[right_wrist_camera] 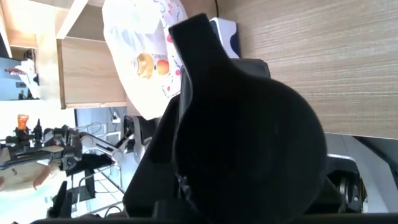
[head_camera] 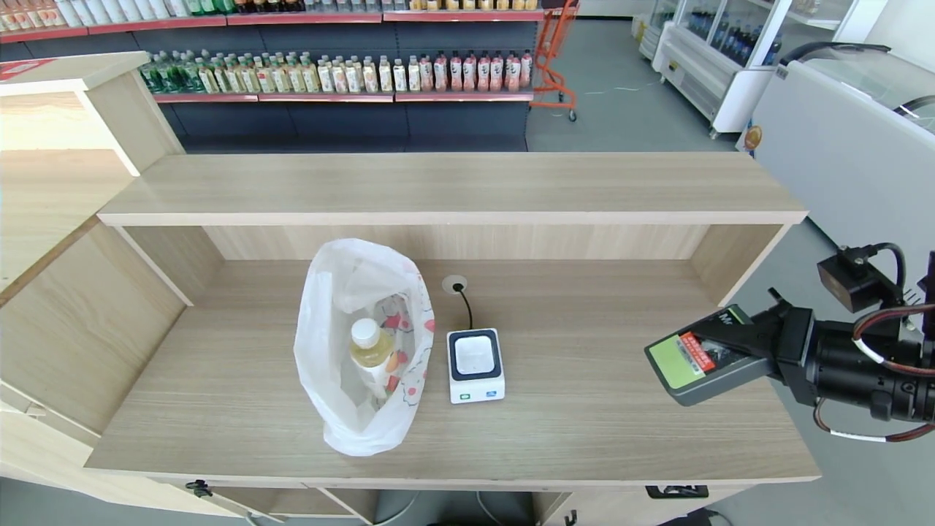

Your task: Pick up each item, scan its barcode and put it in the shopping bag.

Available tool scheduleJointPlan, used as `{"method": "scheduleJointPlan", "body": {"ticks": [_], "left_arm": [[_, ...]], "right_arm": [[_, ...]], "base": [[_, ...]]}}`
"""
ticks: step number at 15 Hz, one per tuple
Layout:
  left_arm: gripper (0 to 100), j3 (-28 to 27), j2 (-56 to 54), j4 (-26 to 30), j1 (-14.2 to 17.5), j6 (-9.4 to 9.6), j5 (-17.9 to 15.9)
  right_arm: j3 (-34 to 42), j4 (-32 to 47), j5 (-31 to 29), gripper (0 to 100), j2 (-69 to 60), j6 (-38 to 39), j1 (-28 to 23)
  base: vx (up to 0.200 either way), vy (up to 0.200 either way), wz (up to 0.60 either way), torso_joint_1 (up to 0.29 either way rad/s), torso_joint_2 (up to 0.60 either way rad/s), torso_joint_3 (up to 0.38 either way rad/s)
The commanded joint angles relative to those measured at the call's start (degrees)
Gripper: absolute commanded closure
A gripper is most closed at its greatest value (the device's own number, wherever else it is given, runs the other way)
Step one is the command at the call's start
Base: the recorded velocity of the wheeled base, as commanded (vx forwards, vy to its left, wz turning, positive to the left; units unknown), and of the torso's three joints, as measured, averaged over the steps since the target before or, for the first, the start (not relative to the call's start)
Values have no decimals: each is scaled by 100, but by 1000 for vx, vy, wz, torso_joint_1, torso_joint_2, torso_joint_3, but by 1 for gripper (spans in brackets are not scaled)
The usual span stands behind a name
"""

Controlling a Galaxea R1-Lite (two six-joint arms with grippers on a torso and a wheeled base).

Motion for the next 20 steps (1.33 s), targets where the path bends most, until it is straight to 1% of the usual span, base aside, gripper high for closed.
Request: {"method": "scheduleJointPlan", "body": {"ticks": [1,4,11,13,16,20], "left_arm": [[0,1,-2,-4,1,1,0],[0,1,-2,-4,1,1,-9],[0,1,-2,-4,1,-8,-9],[0,1,-2,-4,1,1,-9],[0,1,-2,-4,1,-8,0],[0,1,-2,-4,1,-34,0]], "right_arm": [[7,-4,1,100,11,0,0],[51,-4,1,100,-33,0,0],[394,5,-26,100,-200,0,0],[377,32,-43,100,-183,-17,35],[359,278,-114,100,-226,-17,176],[359,673,-131,100,-314,-53,299]], "base": [[0,0,0,0,0,0],[0,0,0,0,0,0],[200,0,0,-3,2,3],[0,0,0,0,0,0],[0,0,0,0,0,0],[0,200,0,-2,6,6]]}}
